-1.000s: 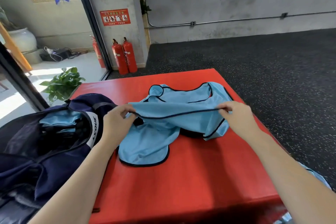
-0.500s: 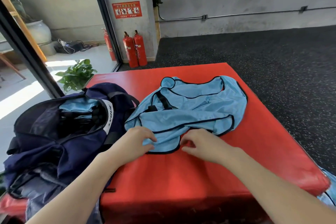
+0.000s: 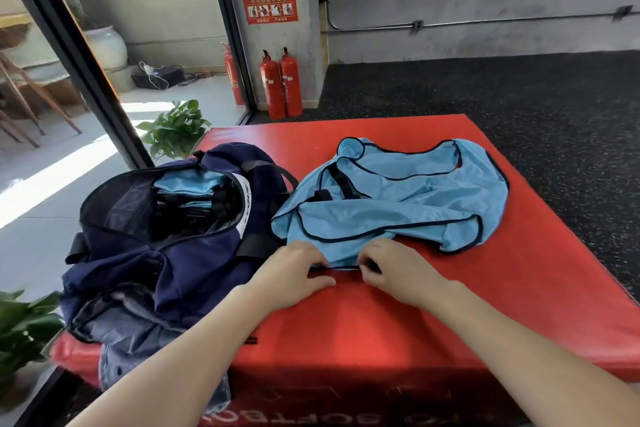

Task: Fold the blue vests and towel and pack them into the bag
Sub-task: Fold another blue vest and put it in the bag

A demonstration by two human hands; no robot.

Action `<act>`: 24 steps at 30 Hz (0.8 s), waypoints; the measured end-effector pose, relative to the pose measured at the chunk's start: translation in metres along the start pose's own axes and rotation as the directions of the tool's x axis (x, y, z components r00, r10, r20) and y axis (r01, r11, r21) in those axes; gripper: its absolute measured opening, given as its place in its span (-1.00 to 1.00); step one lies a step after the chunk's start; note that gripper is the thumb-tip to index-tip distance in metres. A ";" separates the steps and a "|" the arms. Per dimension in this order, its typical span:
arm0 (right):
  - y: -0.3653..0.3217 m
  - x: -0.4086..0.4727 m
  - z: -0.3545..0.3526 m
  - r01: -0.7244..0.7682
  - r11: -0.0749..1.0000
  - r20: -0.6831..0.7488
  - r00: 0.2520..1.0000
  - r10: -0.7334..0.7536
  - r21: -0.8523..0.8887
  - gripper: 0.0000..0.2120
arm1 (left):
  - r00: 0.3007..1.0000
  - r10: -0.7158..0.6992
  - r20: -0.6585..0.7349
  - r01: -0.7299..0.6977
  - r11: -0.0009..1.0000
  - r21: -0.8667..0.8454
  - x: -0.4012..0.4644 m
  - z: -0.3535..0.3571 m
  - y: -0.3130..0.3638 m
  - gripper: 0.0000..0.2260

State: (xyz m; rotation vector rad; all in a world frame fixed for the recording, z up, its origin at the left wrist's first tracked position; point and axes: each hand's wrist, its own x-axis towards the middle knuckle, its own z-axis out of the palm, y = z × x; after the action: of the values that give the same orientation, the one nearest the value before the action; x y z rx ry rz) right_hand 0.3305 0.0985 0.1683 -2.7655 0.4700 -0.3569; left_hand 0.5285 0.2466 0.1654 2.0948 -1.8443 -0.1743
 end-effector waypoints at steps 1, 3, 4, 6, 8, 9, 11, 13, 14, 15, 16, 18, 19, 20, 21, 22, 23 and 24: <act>0.001 -0.001 -0.004 -0.065 0.996 0.000 0.998 0.065 0.064 -0.90 | 1.000 0.018 -0.024 -0.017 0.999 0.031 0.000 0.000 0.002 -0.70; 0.004 -0.003 -0.016 -0.157 0.967 -0.020 0.986 0.165 0.202 -0.93 | 0.994 0.042 -0.104 -0.036 0.997 0.062 0.002 -0.002 0.005 -0.81; 0.006 -0.004 -0.022 -0.188 0.949 -0.043 0.978 0.205 0.252 -0.95 | 0.987 0.033 -0.158 -0.024 0.998 0.054 0.004 -0.004 0.007 -0.85; 0.014 -0.009 -0.036 -0.229 0.908 -0.102 0.955 0.280 0.349 -0.94 | 0.964 -0.016 -0.264 0.024 0.999 0.027 0.008 -0.008 0.009 -0.86; 0.022 -0.016 -0.049 -0.264 0.865 -0.150 0.922 0.356 0.427 -0.86 | 0.942 -0.055 -0.331 0.061 0.998 0.007 0.012 -0.011 0.008 -0.86; 0.026 -0.021 -0.056 -0.277 0.845 -0.167 0.906 0.388 0.458 -0.85 | 0.933 -0.075 -0.352 0.079 0.997 -0.003 0.014 -0.012 0.007 -0.86; 0.033 -0.031 -0.068 -0.288 0.811 -0.199 0.877 0.437 0.509 -0.86 | 0.913 -0.113 -0.392 0.121 0.993 -0.006 0.017 -0.014 0.009 -0.86; 0.039 -0.043 -0.079 -0.299 0.798 -0.226 0.854 0.468 0.523 -0.88 | 0.889 -0.148 -0.433 0.164 0.986 0.000 0.020 -0.016 0.014 -0.84; 0.042 -0.049 -0.084 -0.307 0.798 -0.231 0.849 0.476 0.518 -0.88 | 0.881 -0.163 -0.445 0.178 0.984 -0.007 0.022 -0.017 0.017 -0.83; 0.045 -0.056 -0.088 -0.312 0.802 -0.235 0.846 0.478 0.510 -0.87 | 0.876 -0.176 -0.450 0.187 0.982 -0.019 0.023 -0.018 0.021 -0.83; 0.048 -0.063 -0.092 -0.315 0.811 -0.243 0.846 0.475 0.493 -0.85 | 0.872 -0.187 -0.452 0.194 0.980 -0.031 0.023 -0.019 0.025 -0.83; 0.054 -0.077 -0.099 -0.336 0.834 -0.268 0.837 0.477 0.437 -0.82 | 0.868 -0.202 -0.454 0.202 0.978 -0.048 0.023 -0.021 0.030 -0.82; 0.056 -0.084 -0.103 -0.350 0.844 -0.281 0.831 0.480 0.406 -0.81 | 0.866 -0.205 -0.456 0.201 0.978 -0.058 0.022 -0.021 0.032 -0.81; 0.059 -0.092 -0.107 -0.363 0.852 -0.291 0.827 0.481 0.376 -0.81 | 0.866 -0.205 -0.456 0.196 0.978 -0.068 0.020 -0.021 0.033 -0.82; 0.062 -0.099 -0.110 -0.373 0.860 -0.299 0.825 0.479 0.349 -0.79 | 0.869 -0.193 -0.457 0.181 0.981 -0.070 0.017 -0.022 0.035 -0.84; 0.065 -0.106 -0.113 -0.380 0.867 -0.303 0.826 0.475 0.322 -0.78 | 0.873 -0.172 -0.456 0.160 0.985 -0.064 0.013 -0.021 0.036 -0.87; 0.067 -0.114 -0.115 -0.389 0.874 -0.305 0.828 0.470 0.291 -0.77 | 0.878 -0.149 -0.455 0.139 0.989 -0.056 0.009 -0.021 0.037 -0.87; 0.070 -0.121 -0.117 -0.395 0.882 -0.307 0.832 0.463 0.258 -0.77 | 0.881 -0.134 -0.453 0.123 0.991 -0.054 0.005 -0.020 0.038 -0.85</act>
State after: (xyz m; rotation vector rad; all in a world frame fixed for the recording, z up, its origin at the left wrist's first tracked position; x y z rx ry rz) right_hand 0.1666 0.0485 0.2289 -2.3198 1.0720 -0.7555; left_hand 0.5002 0.2413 0.1975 2.0237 -1.4172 0.2483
